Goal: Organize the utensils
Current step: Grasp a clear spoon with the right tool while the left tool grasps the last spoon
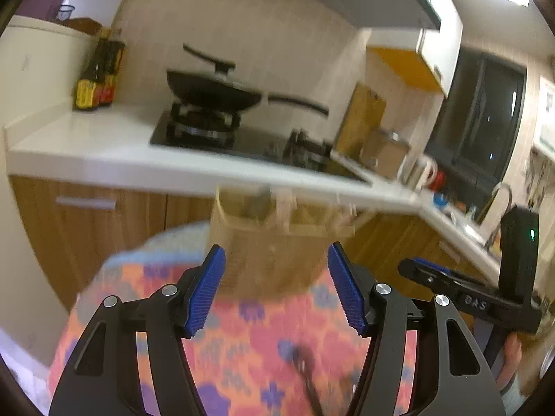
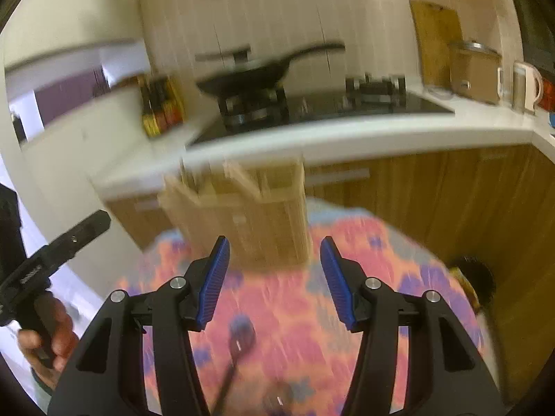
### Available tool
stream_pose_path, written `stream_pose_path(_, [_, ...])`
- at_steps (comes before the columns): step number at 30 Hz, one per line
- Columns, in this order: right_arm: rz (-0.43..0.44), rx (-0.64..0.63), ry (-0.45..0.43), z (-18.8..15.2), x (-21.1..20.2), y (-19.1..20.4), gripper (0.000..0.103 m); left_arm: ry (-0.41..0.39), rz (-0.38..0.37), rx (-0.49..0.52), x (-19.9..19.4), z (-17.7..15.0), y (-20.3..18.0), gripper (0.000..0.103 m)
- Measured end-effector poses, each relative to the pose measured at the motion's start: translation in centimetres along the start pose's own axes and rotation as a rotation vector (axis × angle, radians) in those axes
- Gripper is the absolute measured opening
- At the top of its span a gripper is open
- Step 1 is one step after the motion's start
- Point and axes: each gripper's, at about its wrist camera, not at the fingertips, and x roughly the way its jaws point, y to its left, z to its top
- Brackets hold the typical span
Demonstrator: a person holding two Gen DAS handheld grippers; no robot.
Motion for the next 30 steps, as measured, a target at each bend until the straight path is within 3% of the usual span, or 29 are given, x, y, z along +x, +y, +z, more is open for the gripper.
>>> stream_pose_path(6, [0.031, 0.061, 0.218, -4.5, 1.5, -1.8, 0.051, 0.126, 0.058, 0.039, 0.4, -4.2, -1.3, 0.06])
stream_pose_path(10, [-0.011, 0.056, 0.323, -7.2, 2.5, -2.3, 0.051, 0.239, 0.07, 0.03, 1.9, -6.4, -1.5, 0.06])
stream_pose_path(14, [0.023, 0.049, 0.416, -9.6, 2.9, -2.3, 0.05, 0.329, 0.109, 0.035, 3.5, -8.1, -1.9, 0.06])
stream_pose_path(20, [0.054, -0.014, 0.567, -13.2, 3.3, -0.7, 0.043, 0.433, 0.092, 0.034, 5.4, -9.8, -2.8, 0.058])
stream_pose_path(22, [0.048, -0.029, 0.587, -13.8, 3.4, -0.2, 0.043, 0.489, 0.088, 0.046, 6.4, -10.7, -3.2, 0.058])
stream_pose_path(25, [0.015, -0.064, 0.574, -14.0, 3.3, 0.3, 0.032, 0.557, 0.078, 0.056, 7.8, -11.6, -3.9, 0.055])
stream_pose_path(27, [-0.002, -0.101, 0.567, -14.3, 3.3, 0.6, 0.025, 0.582, 0.077, 0.06, 8.8, -11.7, -4.1, 0.05])
stream_pose_path(30, [-0.031, -0.15, 0.547, -14.6, 3.2, 1.2, 0.024, 0.609, 0.073, 0.083, 10.0, -11.6, -4.7, 0.047])
